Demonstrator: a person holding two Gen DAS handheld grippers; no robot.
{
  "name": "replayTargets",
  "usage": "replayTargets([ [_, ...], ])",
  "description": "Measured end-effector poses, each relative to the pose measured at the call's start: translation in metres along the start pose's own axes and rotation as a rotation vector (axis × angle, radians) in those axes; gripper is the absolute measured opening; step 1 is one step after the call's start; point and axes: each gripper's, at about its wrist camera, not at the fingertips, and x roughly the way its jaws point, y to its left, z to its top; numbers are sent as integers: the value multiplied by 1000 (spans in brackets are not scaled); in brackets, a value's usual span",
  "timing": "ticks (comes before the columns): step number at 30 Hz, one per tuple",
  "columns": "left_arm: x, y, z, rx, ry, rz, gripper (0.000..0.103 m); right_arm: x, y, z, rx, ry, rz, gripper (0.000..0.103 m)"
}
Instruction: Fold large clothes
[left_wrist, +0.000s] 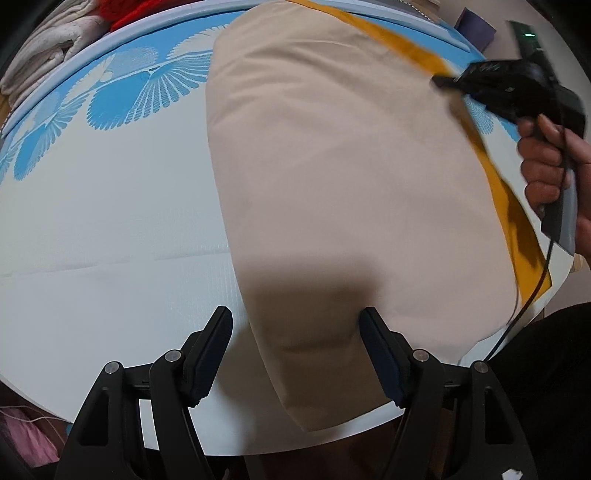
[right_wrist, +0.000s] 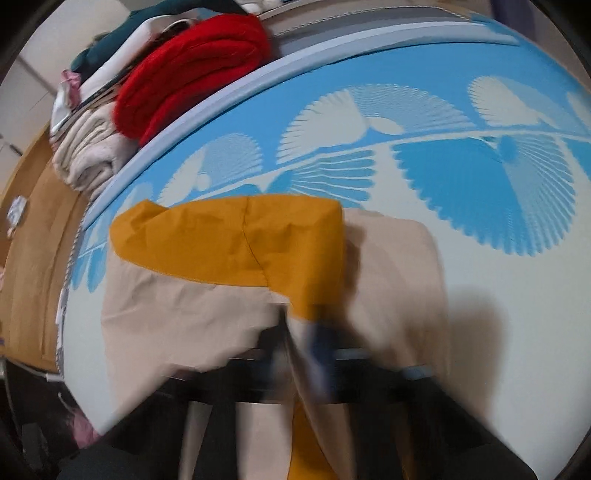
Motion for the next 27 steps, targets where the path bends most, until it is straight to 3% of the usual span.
replayTargets([
  [2,0,-2,3,-7,2,-36,70,-17,-9,8,44,-91,-16,2],
  [4,3,-10,1,11,14,-63,71,-6,-23,7,82,-47,-138,2],
  [7,9,-19,-4,56,35,-23,71,14,-36,-1,81,54,-265,6],
  [9,8,-18,-6,50,52,-52,70,3,-35,-1,79,39,-304,20],
  [10,5,-16,-6,42,51,-75,68,-9,-31,-2,65,7,-315,22],
  [12,-10,-5,-4,2,12,-106,67,-33,-19,-7,15,-49,-289,32],
  [14,-22,7,-3,-38,-25,-131,67,-54,-3,-21,-76,-58,-156,43],
  [15,-21,11,-3,-51,-25,-133,64,-59,4,-27,-125,-33,-100,47],
  [17,-6,15,-6,-62,20,-89,60,-52,17,-56,-271,97,-16,51],
  [18,8,13,-10,-53,65,-61,62,-42,17,-71,-321,175,-41,52],
  [20,17,11,-11,-30,97,-49,63,-7,4,-116,-419,409,-189,52],
  [21,16,7,-10,-6,107,-60,63,-2,-3,-126,-434,445,-210,52],
  [27,-7,24,33,9,85,-98,63,-31,-29,-110,-293,366,-138,57],
])
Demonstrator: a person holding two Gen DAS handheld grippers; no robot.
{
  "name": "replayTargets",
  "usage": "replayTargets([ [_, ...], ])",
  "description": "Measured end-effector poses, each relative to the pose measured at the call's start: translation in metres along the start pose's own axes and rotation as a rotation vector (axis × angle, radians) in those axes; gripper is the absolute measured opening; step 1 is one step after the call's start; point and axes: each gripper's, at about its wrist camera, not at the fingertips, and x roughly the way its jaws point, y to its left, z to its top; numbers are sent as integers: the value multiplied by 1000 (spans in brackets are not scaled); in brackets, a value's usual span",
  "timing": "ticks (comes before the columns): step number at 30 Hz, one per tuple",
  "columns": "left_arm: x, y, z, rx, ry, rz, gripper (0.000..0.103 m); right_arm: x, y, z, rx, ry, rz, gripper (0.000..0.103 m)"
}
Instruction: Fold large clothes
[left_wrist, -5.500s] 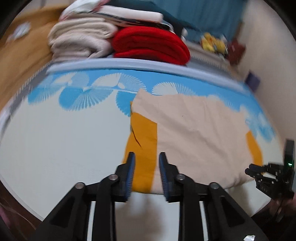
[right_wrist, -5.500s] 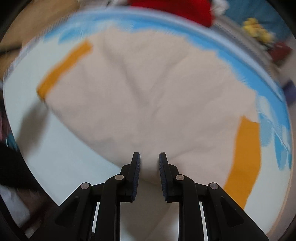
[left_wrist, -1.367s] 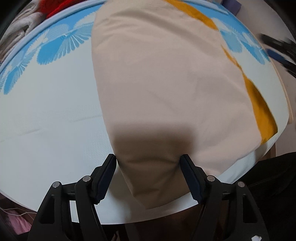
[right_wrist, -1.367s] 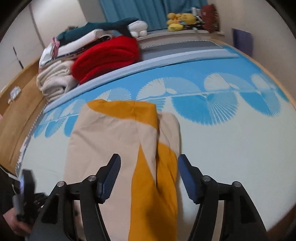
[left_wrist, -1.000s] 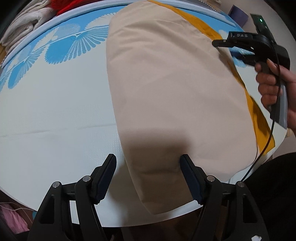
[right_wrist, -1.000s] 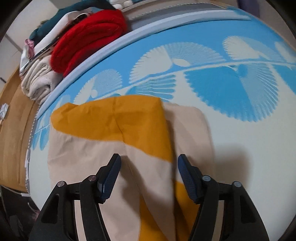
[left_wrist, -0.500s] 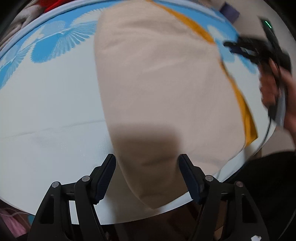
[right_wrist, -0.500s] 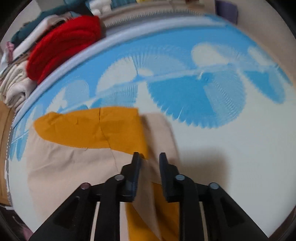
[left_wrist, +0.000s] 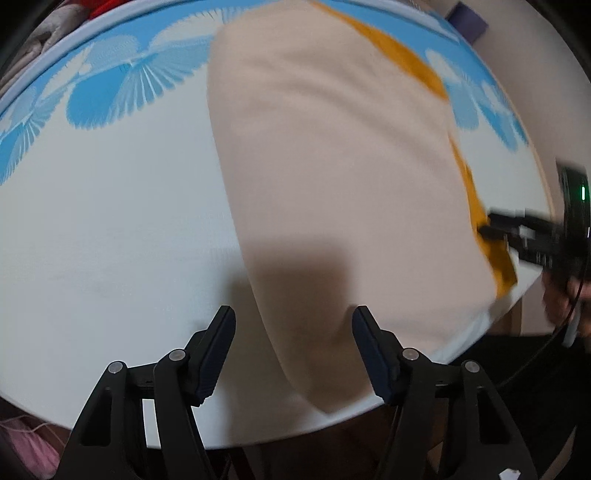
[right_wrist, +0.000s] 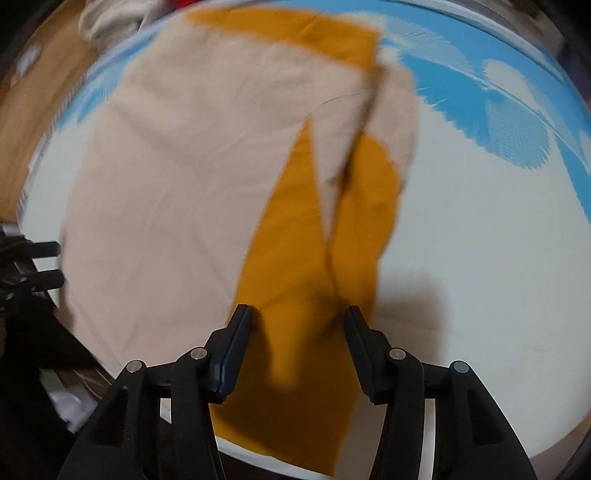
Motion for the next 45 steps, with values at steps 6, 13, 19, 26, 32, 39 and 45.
replayTargets([
  [6,32,66,53,-256,28,-185,77,36,-19,2,112,84,62,77],
  [13,78,80,103,-349,47,-377,85,62,-35,9,232,119,168,80],
  [19,88,67,122,-326,-8,-319,80,64,-17,17,191,74,191,54],
  [26,35,51,161,-181,-209,-226,45,42,6,37,228,-78,222,15],
  [32,10,68,192,-211,-316,-198,44,24,22,80,279,-263,222,13],
  [39,13,116,190,-277,-281,-93,53,12,25,113,281,-272,140,15],
  [45,-14,94,158,-38,-205,-130,55,25,26,94,292,-163,25,22],
])
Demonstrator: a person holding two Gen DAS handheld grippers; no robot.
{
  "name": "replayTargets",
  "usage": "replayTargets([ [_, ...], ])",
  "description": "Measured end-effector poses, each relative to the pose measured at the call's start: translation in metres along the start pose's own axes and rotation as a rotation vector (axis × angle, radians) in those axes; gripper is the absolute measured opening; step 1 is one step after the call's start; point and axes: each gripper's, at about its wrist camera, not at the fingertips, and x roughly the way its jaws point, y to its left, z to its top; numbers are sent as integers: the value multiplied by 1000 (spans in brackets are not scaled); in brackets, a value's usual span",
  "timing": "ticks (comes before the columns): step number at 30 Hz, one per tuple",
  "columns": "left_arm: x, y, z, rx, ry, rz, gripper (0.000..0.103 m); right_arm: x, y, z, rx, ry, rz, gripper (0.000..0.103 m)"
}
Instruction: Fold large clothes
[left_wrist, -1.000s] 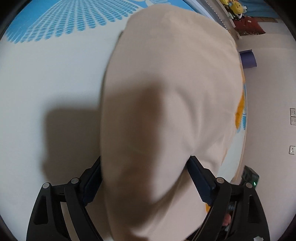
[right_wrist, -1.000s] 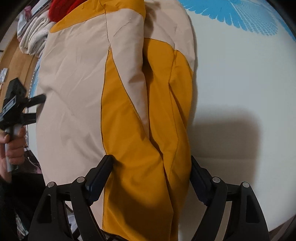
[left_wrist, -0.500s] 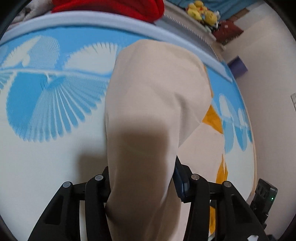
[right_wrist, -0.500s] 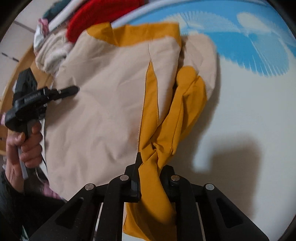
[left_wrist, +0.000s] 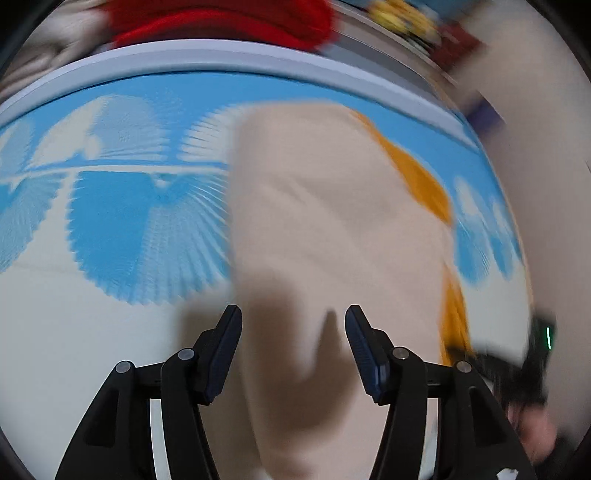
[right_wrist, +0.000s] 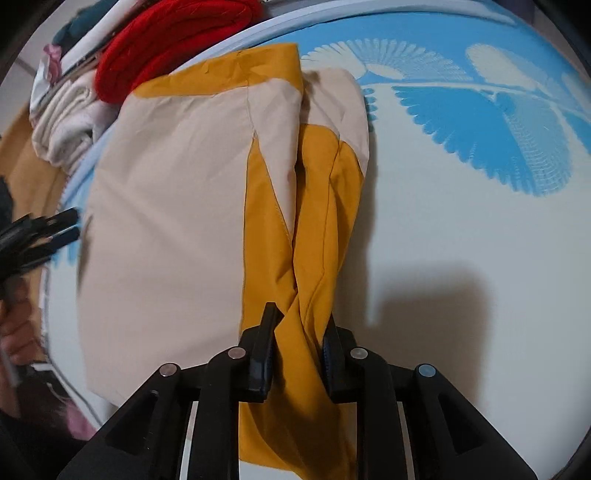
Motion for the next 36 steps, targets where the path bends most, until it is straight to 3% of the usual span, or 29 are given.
replayTargets([
  [2,12,-12,-27,113,88,37,59,-12,-2,-7,14,-12,6,24],
  [3,29,-11,-44,161,154,119,67,-16,-2,-13,15,-2,13,28],
  [4,40,-6,-53,158,187,158,75,-15,-3,-20,6,27,10,30],
  [5,44,1,-58,124,204,163,77,-14,-5,-27,-7,57,-10,33],
  [6,44,6,-60,88,203,141,76,-7,-5,-33,-17,86,-33,40],
  [8,36,10,-63,47,184,114,76,0,-12,-46,-8,141,-92,41],
  [12,29,-3,-90,88,167,232,77,-17,-25,-62,-3,120,-292,41],
  [13,22,-9,-94,99,149,271,77,-31,-25,-66,10,80,-337,41],
  [14,10,-18,-97,112,118,325,77,-51,-24,-69,40,10,-325,41],
  [16,-32,-34,-106,103,-25,398,78,-97,-12,-76,72,-158,-259,41],
  [19,-95,-55,-127,44,-230,380,96,-176,33,-98,-30,-439,-212,44],
  [20,-112,-63,-136,38,-289,385,97,-204,47,-107,-54,-518,-200,45],
  [22,-143,-81,-158,58,-390,392,99,-250,67,-118,-70,-598,-143,49],
  [24,-163,-97,-178,86,-441,400,100,-290,91,-123,-71,-650,-68,49],
  [29,-202,-124,-210,117,-502,390,100,-392,155,-133,-91,-764,27,49],
  [34,-217,-136,-237,72,-530,411,102,-434,194,-146,-202,-860,-46,56],
  [36,-215,-133,-246,54,-532,419,102,-424,190,-159,-226,-859,-86,72],
])
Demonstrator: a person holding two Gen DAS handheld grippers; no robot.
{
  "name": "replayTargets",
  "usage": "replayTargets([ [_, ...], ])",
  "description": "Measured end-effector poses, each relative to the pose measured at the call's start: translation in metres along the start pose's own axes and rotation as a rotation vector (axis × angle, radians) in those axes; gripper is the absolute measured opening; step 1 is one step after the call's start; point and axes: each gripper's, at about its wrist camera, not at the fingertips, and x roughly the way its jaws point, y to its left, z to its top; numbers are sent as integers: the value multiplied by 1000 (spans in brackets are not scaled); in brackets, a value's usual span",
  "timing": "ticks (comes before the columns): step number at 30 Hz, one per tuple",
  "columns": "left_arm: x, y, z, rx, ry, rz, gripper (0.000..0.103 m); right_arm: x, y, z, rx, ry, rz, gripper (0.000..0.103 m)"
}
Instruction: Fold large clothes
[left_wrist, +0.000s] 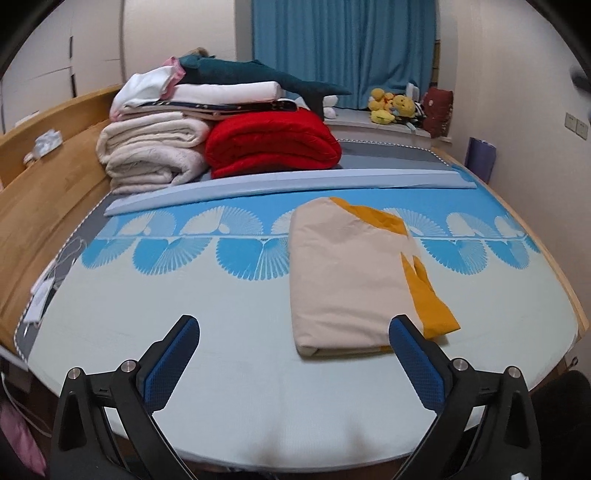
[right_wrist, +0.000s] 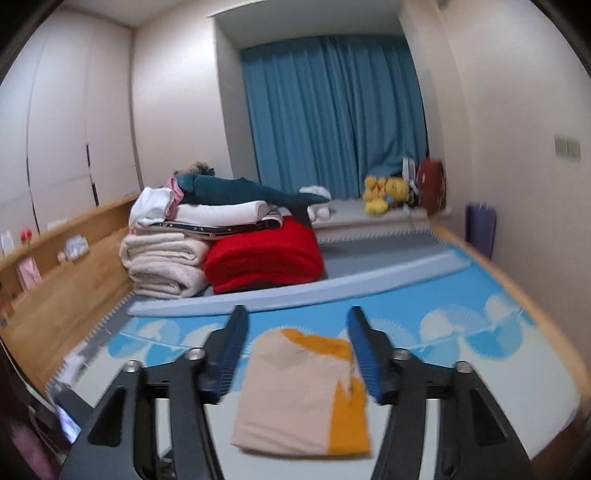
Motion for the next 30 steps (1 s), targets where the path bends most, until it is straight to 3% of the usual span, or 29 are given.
replayTargets([
  [3,-1,-2,-18,-19,-9,14,102,7,-8,-52,-9,63,-6,83],
  [8,22,-9,-50,-65,21,-18,102,45,-24,-159,14,216,-63,85],
  [12,54,-18,-79,-63,82,-16,102,69,-30,-216,-27,270,-136,85],
  [14,68,-19,-82,-87,149,-51,102,83,-35,-227,22,353,-133,84],
  [18,80,-25,-77,-69,146,-36,102,97,-27,-232,-49,353,-148,85],
  [30,83,-27,-79,-71,164,-64,102,106,-6,-234,-67,360,-92,85],
])
